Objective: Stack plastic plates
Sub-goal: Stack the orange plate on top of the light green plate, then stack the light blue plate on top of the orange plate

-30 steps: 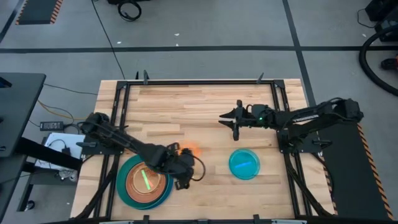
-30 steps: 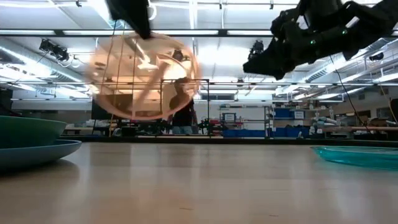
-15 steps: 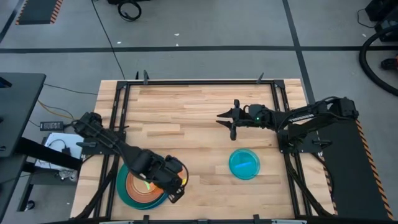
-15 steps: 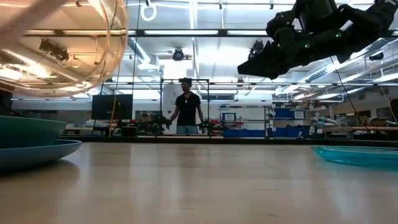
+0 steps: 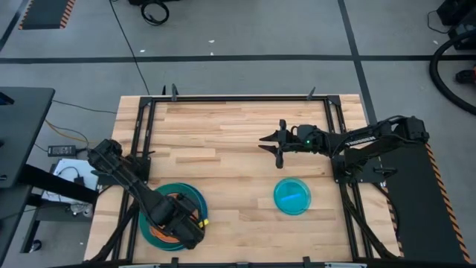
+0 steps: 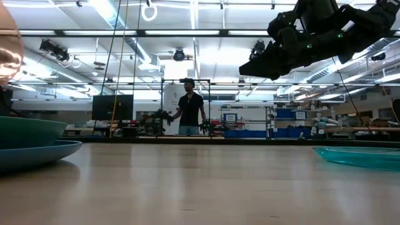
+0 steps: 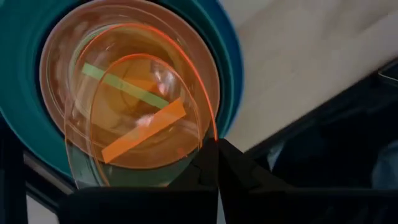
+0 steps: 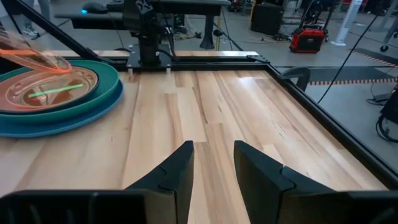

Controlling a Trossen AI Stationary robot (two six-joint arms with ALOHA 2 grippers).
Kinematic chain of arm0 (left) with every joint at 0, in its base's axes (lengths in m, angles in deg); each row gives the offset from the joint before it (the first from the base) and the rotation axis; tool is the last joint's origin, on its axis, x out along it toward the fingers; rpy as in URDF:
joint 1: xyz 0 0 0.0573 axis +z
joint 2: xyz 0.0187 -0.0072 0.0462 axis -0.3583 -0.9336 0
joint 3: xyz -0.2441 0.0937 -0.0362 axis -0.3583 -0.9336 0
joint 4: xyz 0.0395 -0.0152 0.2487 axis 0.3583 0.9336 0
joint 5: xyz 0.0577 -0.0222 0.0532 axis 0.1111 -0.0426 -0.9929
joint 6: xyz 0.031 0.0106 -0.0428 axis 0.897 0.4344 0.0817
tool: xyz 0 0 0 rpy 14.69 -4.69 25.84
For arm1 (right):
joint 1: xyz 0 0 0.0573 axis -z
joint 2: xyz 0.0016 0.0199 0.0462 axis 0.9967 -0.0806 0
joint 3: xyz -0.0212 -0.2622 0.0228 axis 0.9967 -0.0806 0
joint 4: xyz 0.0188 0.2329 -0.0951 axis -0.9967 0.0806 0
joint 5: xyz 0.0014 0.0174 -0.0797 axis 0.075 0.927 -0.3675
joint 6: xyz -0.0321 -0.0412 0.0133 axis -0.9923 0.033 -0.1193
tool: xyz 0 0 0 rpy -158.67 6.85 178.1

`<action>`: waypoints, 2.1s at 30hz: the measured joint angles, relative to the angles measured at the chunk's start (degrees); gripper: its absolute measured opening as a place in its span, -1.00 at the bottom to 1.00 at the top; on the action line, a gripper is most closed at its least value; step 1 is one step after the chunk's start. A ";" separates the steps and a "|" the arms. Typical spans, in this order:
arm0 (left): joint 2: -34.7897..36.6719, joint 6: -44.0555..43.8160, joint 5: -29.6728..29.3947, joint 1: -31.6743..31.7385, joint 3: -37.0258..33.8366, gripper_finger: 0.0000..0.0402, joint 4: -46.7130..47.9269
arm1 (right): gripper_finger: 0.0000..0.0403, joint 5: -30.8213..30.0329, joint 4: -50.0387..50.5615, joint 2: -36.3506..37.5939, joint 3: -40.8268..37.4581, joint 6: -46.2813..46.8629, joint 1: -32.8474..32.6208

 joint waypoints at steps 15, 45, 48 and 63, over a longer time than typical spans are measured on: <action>-7.22 1.91 1.37 0.91 0.01 -0.98 5.17 | -0.38 0.09 0.41 0.00 0.00 0.02 0.00; -9.28 17.17 -2.46 7.83 0.76 -0.27 -7.13 | -0.38 0.15 2.27 0.02 0.00 0.99 0.00; -9.28 26.35 -6.91 9.80 0.77 -0.26 -10.81 | -0.38 0.15 4.67 0.02 0.00 2.03 0.00; -9.28 74.55 -12.17 18.87 0.77 -0.26 -34.41 | -0.38 0.04 27.16 0.11 0.02 19.33 -5.05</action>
